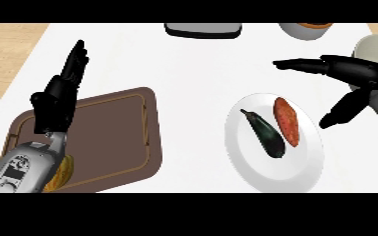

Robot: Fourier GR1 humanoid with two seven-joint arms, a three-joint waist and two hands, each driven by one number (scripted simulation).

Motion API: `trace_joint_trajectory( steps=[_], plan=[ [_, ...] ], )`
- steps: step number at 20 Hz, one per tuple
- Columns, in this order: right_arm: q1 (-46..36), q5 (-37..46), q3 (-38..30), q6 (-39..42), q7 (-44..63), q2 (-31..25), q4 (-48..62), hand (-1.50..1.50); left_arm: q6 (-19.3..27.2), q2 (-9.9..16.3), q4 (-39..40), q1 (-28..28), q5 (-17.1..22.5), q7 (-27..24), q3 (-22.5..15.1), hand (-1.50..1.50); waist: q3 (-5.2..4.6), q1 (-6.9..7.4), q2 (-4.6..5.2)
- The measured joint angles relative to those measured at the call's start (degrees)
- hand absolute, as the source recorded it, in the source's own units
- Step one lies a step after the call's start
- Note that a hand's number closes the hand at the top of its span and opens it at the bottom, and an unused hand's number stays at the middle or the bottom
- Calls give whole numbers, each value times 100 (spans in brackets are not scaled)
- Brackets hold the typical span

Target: Pick the sweet potato from the plate and place it in the bowl

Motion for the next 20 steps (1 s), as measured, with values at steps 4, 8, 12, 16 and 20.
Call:
trace_joint_trajectory(
  steps=[4, 8, 12, 16, 20],
  plan=[
    [-136, 456, 543, -283, -294, 48, 147, -150, 11, -52, 91, -37, -51, -5, 29, 0, -5, -56, -11],
    [-229, 984, 1057, -592, -492, 123, 422, -150, -20, -71, 152, 23, -86, -81, 87, 0, -9, -113, -33],
    [-373, 1400, 1380, -877, -634, 390, 946, -150, -21, -118, 70, 129, -161, -63, 98, 0, -11, -146, -49],
    [-517, 1643, 1533, -1034, -752, 745, 1453, -150, -50, -116, -48, 172, -223, 61, 157, 0, -13, -178, -63],
    [-550, 1861, 1627, -1227, -919, 1052, 1870, -150, -161, -139, 59, 179, -207, -16, 301, 0, -14, -220, -68]
  ],
)
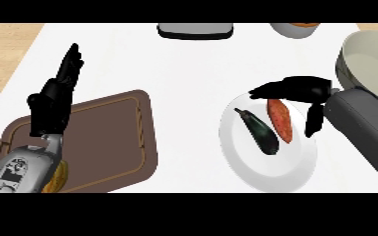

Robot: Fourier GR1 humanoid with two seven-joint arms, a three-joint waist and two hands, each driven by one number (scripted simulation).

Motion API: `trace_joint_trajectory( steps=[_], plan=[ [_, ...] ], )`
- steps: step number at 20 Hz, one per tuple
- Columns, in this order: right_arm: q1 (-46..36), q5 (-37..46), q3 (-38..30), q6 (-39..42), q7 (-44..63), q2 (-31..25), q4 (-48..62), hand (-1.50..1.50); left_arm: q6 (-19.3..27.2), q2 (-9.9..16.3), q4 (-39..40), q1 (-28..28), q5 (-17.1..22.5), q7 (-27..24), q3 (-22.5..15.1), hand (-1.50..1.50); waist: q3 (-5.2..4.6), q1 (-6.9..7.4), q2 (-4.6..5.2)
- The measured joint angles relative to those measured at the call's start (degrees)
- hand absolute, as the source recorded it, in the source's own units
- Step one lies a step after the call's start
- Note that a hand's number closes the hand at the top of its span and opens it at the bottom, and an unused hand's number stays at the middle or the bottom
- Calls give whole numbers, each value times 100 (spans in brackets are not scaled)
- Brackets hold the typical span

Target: Pick the sweet potato from the plate and place it in the bowl

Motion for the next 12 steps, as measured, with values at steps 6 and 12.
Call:
trace_joint_trajectory(
  steps=[6, 12],
  plan=[
    [-112, 217, 45, -248, -276, 429, 732, -150, -61, -72, -89, 109, -94, -7, 45, 0, 2, 2, 1],
    [-180, 544, 129, -565, -525, 786, 1119, 150, -153, -145, -35, 165, -150, -82, 152, 0, -7, -23, -16]
  ],
)
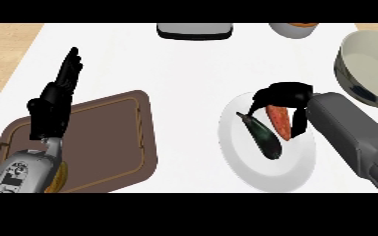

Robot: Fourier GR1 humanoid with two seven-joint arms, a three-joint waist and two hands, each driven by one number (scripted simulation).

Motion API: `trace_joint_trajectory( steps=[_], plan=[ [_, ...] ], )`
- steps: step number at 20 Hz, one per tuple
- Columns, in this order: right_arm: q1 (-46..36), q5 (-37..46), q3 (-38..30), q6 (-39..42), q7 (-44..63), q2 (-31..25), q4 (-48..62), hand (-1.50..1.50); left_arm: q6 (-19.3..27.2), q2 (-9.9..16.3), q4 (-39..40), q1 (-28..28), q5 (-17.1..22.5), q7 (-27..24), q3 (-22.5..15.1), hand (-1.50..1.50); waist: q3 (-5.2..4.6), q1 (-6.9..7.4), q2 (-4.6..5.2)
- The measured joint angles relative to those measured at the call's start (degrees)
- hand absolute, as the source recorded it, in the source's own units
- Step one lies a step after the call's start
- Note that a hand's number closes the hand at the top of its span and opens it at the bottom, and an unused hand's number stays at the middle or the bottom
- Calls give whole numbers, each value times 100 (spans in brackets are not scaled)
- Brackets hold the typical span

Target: Pick the sweet potato from the plate and place it in the bowl

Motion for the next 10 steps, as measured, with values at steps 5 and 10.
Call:
trace_joint_trajectory(
  steps=[5, 10],
  plan=[
    [-62, 140, -127, -319, -229, 216, 299, 150, -90, -19, -116, 5, -36, 139, 74, 0, -13, 5, -19],
    [-28, 162, -245, -470, -402, 282, 403, 150, -137, -44, -143, -26, -80, 182, 182, 0, -15, -16, -33]
  ],
)
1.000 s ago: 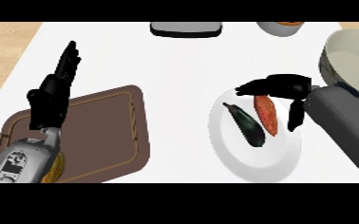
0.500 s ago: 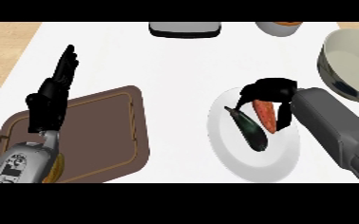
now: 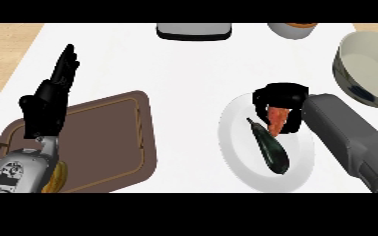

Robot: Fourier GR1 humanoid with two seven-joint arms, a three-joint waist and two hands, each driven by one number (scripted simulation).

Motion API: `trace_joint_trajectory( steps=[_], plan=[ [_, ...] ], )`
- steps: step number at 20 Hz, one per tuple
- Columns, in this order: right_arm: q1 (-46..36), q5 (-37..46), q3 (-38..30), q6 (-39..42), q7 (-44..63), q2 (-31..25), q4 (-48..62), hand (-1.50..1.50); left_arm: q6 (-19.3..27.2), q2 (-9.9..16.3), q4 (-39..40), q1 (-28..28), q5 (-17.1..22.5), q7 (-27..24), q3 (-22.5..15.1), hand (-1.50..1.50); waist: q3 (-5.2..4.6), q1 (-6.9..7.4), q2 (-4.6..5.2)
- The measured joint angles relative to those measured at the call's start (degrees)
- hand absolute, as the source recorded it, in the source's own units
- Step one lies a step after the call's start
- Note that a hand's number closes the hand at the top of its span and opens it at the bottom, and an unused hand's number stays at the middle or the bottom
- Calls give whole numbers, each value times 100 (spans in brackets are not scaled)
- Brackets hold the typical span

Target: Pick the sweet potato from the plate and place it in the bowl

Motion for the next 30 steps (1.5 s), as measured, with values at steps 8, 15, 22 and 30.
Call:
trace_joint_trajectory(
  steps=[8, 15, 22, 30],
  plan=[
    [-31, -637, -856, -21, 2080, 644, 276, 150, 2, -19, 100, 35, -67, 60, 82, 0, -23, -197, -96],
    [-275, -1220, -1731, -1212, 4791, 1592, 195, 150, 17, 42, 96, 193, -49, 67, 193, 0, -27, -366, -208],
    [-591, -1476, -2342, -2905, 6411, 2128, -873, 150, 10, 81, 93, 386, -21, 55, 288, 0, -4, -519, -248],
    [-364, -891, -2299, -3847, 8329, 1492, -2348, 150, 42, 83, -175, 564, -48, 88, 322, 0, 5, -569, -222]
  ],
)
